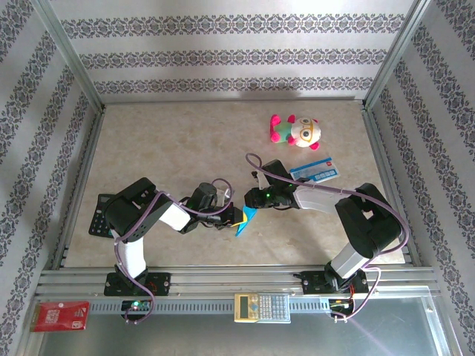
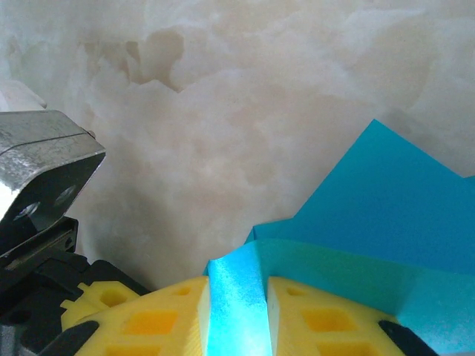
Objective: Fold a paper plane with a square sheet of paper (pick it up from the middle)
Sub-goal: Fold the wing for the fifth time at the center of the table.
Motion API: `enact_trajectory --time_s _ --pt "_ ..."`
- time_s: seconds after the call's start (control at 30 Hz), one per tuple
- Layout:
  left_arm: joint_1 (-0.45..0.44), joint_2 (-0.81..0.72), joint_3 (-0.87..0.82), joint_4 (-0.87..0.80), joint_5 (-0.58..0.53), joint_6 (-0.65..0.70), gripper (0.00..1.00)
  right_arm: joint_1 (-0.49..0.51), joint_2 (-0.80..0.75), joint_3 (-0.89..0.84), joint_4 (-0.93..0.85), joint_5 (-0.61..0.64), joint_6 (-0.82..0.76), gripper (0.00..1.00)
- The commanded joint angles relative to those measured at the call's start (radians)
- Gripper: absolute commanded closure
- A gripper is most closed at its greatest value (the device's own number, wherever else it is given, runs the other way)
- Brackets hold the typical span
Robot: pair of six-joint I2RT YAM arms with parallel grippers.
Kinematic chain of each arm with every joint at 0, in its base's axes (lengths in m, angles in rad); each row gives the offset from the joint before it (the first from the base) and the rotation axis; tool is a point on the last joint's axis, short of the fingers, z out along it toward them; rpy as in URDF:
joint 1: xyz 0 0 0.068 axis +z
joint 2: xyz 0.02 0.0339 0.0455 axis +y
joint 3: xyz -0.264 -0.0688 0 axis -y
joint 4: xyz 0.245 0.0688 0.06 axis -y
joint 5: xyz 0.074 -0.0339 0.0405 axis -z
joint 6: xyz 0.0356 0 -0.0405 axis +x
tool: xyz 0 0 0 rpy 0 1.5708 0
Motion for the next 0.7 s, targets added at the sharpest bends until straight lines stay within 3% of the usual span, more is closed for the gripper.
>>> enact_trajectory --time_s 0.0,0.67 --pt "-0.001 0.053 -0.007 -0.192 -0.063 0.048 1.00 -0.014 0.024 -0.019 -0.009 0.018 -0.013 0.74" --pt "-0.001 0.028 0.004 -0.239 -0.076 0.055 1.00 -0.054 0.075 -0.053 -0.031 0.063 -0.034 0.77"
